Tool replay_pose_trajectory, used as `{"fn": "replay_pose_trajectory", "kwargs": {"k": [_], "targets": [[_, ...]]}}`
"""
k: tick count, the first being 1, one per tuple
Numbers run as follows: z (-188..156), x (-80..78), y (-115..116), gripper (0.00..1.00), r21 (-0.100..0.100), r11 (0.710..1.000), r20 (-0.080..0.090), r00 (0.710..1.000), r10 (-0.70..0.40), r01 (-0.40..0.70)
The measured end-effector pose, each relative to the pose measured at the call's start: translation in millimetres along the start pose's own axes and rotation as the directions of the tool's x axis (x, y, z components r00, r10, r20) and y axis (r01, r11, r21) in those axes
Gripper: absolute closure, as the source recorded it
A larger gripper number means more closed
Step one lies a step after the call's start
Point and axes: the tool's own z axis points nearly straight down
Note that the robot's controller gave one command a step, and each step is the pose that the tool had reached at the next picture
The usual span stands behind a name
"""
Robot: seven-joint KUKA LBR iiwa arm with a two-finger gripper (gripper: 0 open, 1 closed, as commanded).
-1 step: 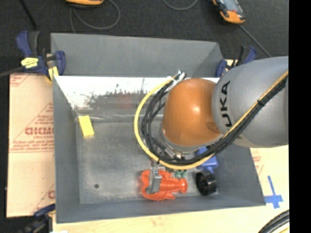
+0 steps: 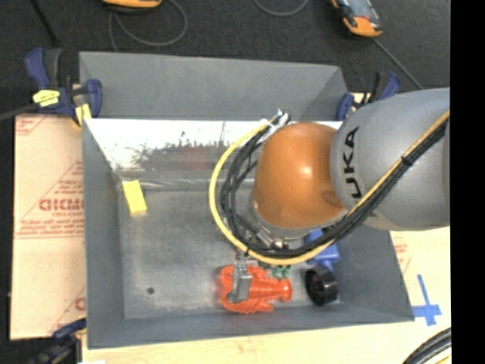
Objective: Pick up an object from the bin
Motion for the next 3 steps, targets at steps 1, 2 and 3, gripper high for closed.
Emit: {"fn": "replay_pose_trajectory", "kwargs": {"k": [1,2,3], "targets": [[41.0,-16.7,-31.9,0.0,0.002,1.0,0.003,1.0,-0.014,0.014],[64.8,-17.2,-45.6,0.0,0.002,1.0,-0.003,1.0,0.004,-0.004],[101.0,5.0,-74.7,1.0,0.003,1.0,-0.001,1.0,-0.008,0.008]]}}
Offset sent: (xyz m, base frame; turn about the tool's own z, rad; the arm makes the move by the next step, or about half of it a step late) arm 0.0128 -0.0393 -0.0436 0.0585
